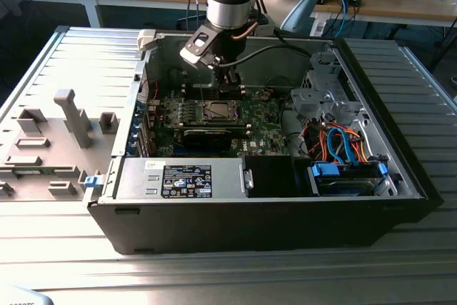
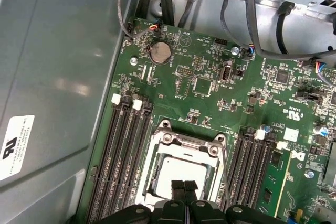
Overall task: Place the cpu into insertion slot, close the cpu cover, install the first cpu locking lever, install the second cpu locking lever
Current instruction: 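Install the first cpu locking lever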
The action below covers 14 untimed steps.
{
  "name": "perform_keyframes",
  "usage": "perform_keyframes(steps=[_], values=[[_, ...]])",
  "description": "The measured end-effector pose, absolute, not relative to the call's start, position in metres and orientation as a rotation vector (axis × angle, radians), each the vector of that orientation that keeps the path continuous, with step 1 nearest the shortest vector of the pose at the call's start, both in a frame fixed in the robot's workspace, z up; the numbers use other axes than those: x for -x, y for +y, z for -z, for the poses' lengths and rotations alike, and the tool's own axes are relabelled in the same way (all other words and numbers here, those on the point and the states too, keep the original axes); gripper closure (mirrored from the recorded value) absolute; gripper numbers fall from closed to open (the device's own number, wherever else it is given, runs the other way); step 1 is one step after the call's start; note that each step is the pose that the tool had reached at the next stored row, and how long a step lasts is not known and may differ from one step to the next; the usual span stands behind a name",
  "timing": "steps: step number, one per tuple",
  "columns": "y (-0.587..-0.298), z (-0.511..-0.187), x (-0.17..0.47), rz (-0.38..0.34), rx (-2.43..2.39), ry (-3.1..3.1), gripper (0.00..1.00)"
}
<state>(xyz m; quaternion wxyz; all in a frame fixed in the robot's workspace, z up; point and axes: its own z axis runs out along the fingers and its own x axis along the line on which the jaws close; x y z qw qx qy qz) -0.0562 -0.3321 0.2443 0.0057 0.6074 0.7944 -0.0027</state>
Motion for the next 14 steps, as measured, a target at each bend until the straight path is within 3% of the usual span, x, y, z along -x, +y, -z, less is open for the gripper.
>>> perform_keyframes(steps=[14], values=[[-0.3321,-0.2442,0.0562,0.008,-1.857,2.519,0.89]])
